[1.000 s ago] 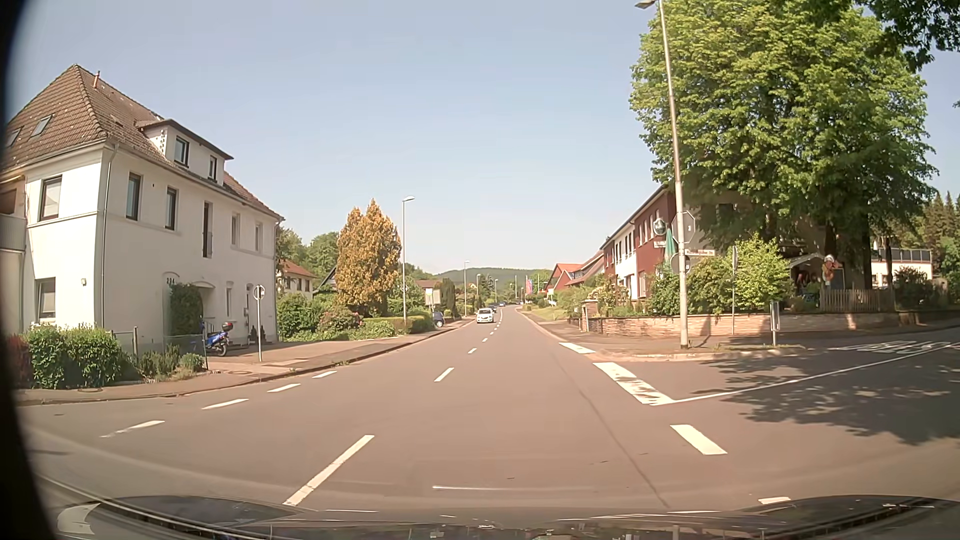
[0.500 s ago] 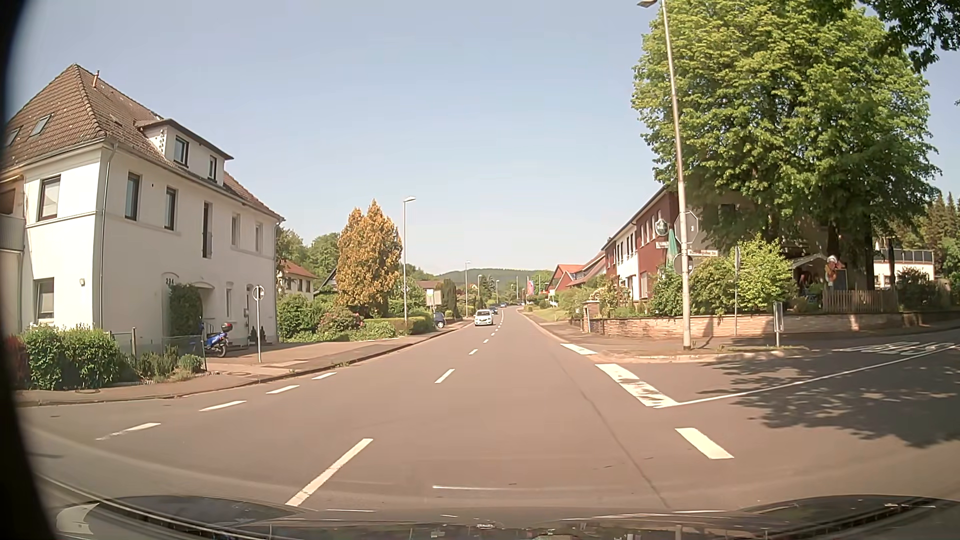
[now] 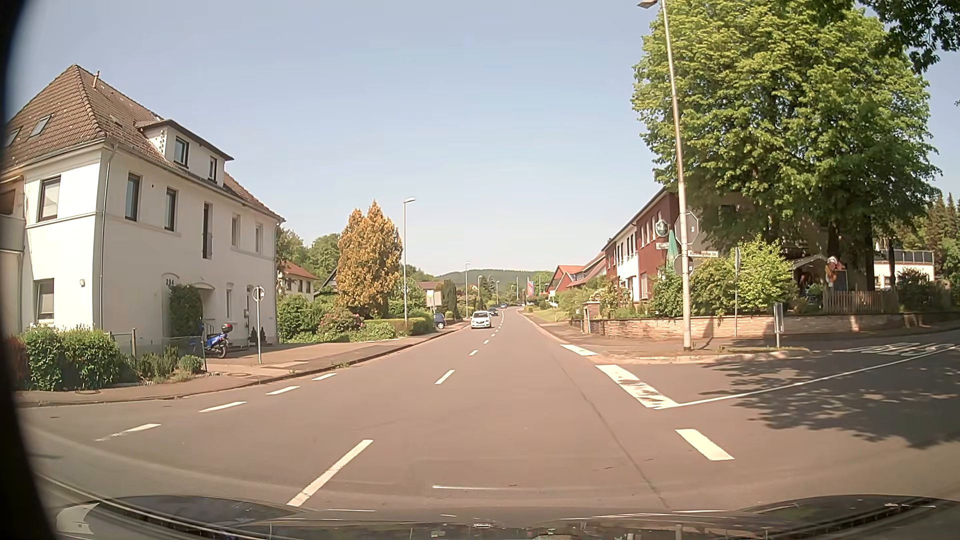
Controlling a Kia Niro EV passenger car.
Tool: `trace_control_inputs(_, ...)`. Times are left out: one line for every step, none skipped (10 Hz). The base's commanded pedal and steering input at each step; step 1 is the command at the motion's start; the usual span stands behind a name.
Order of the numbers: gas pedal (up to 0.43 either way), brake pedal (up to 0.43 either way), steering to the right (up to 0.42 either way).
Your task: Follow the waypoints while adhering to traffic rules and regulations
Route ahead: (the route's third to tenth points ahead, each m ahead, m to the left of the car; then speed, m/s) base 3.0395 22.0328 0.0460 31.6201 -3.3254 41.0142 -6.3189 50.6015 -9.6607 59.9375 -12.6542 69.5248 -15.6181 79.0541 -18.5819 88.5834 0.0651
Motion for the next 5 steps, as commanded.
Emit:
trace_control_inputs(0.000,0.250,-0.058)
trace_control_inputs(0.000,0.250,-0.057)
trace_control_inputs(0.000,0.250,-0.058)
trace_control_inputs(0.000,0.250,-0.057)
trace_control_inputs(0.000,0.250,-0.057)
